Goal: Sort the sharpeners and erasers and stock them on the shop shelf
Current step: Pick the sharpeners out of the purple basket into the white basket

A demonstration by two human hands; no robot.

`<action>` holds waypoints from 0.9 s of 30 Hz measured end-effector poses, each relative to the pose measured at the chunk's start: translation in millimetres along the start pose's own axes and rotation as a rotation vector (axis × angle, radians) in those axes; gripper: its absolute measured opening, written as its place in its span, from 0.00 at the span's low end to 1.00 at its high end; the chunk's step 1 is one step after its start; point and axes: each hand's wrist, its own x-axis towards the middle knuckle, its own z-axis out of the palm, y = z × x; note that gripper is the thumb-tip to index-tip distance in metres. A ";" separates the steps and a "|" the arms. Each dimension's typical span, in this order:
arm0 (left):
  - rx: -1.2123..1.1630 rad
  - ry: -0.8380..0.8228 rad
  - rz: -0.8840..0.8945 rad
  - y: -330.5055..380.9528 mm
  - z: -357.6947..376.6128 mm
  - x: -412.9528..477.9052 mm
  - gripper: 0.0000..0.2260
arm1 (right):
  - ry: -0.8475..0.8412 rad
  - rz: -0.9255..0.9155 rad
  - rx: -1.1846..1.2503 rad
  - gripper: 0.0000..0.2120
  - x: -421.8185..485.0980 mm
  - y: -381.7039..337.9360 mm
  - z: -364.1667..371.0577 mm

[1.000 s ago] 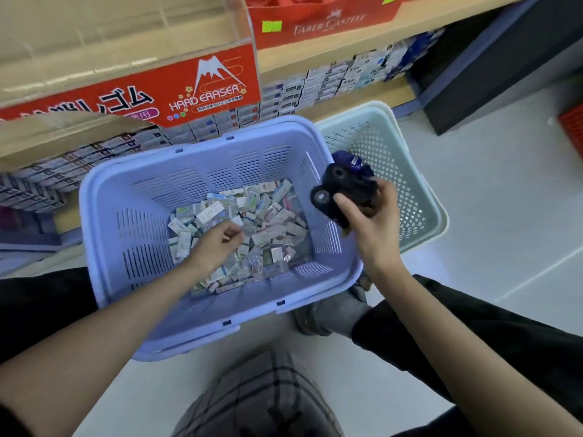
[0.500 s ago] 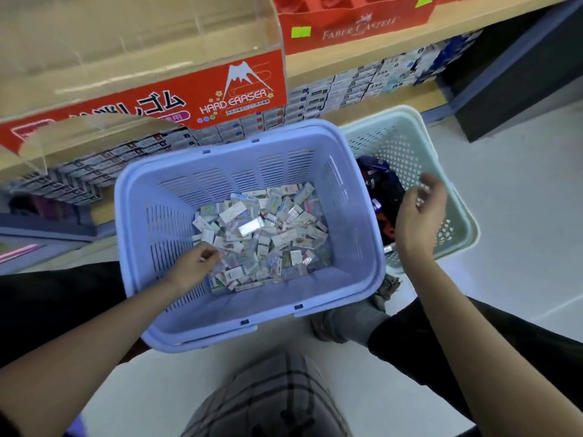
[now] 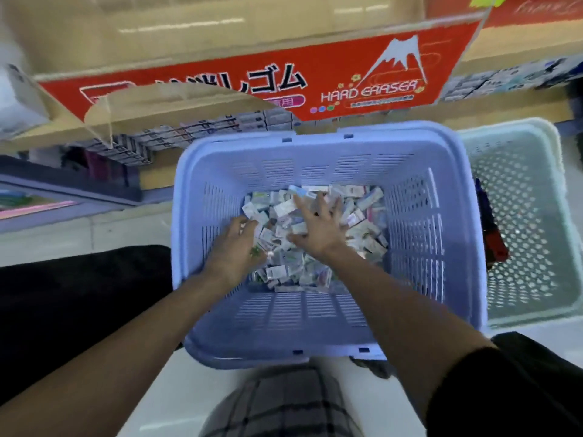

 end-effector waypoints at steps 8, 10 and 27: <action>0.101 0.001 0.105 1.7 -11.2 -0.2 0.22 | -0.142 -0.300 -0.302 0.27 -51.8 18.9 24.8; 0.110 -0.028 0.133 2.2 -1.6 5.1 0.23 | -0.208 -0.390 -0.408 0.27 -60.3 36.0 11.1; 0.457 -0.286 -0.029 1.9 55.4 24.5 0.32 | -0.027 0.170 -0.338 0.27 -50.2 57.3 8.1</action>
